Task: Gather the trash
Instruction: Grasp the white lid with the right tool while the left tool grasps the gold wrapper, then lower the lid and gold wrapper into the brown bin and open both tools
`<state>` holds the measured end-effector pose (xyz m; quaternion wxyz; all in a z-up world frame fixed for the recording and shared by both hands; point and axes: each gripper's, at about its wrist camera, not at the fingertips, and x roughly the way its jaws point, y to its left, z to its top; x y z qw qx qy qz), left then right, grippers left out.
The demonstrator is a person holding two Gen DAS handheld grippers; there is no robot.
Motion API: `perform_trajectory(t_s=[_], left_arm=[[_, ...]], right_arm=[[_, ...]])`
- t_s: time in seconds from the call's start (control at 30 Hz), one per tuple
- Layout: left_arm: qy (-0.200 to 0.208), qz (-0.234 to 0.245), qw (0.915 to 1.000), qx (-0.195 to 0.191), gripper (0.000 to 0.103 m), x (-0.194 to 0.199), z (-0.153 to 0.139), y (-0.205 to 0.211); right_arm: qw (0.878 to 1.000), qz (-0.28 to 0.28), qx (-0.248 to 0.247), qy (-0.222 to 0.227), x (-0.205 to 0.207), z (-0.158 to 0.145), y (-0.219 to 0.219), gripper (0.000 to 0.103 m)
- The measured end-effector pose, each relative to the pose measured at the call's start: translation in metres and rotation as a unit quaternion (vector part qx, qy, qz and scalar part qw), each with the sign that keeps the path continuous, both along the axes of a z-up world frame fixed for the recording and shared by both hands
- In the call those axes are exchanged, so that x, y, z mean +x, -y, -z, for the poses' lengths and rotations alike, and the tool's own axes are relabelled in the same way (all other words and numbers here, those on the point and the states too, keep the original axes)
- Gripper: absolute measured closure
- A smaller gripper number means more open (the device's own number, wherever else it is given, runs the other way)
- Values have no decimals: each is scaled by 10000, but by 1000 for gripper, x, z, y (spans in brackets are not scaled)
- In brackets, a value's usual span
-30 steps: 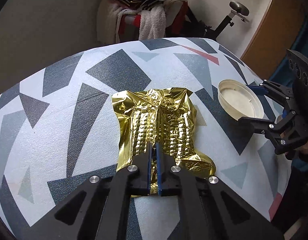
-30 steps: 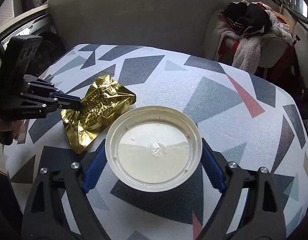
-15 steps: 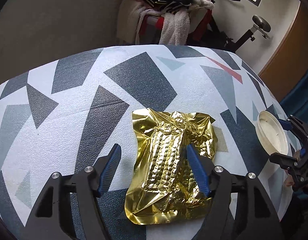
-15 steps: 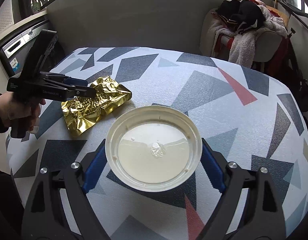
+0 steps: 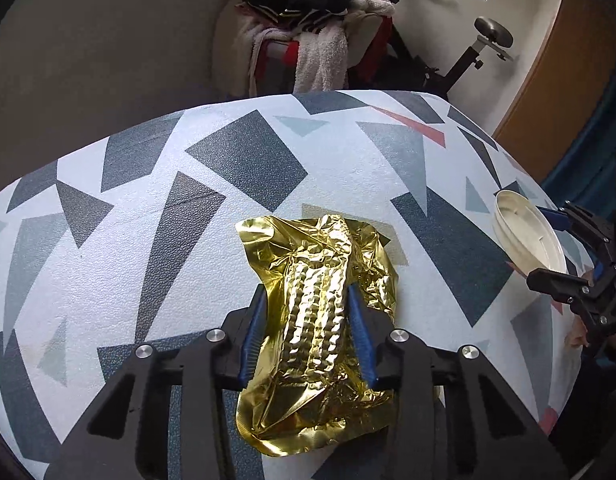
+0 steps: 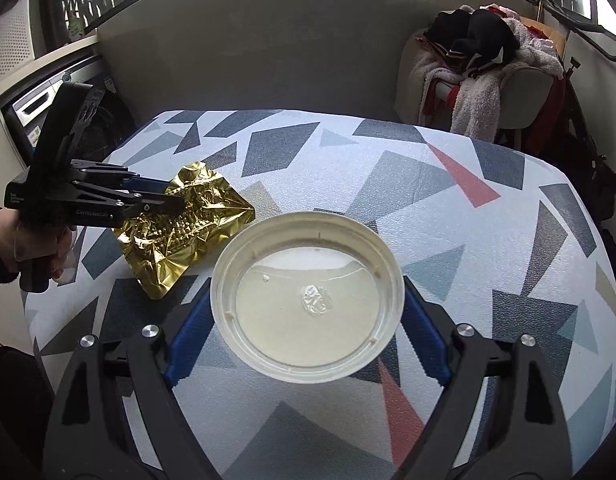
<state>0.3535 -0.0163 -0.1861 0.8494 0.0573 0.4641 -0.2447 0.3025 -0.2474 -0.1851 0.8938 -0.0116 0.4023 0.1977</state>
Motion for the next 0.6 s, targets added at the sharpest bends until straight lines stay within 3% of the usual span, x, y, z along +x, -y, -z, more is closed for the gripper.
perform_trajectory(t_s=[0.2, 0.47, 0.6], left_arm=[[368, 28, 9993, 0, 64, -74, -28, -12], [773, -83, 9968, 196, 64, -185, -42, -22], [928, -198, 9955, 69, 63, -231, -48, -26]], right_arm=[[9998, -154, 16, 160, -42, -14, -15, 17], [9993, -277, 73, 258, -107, -24, -26, 17], [9990, -321, 42, 314, -138, -27, -29, 17]])
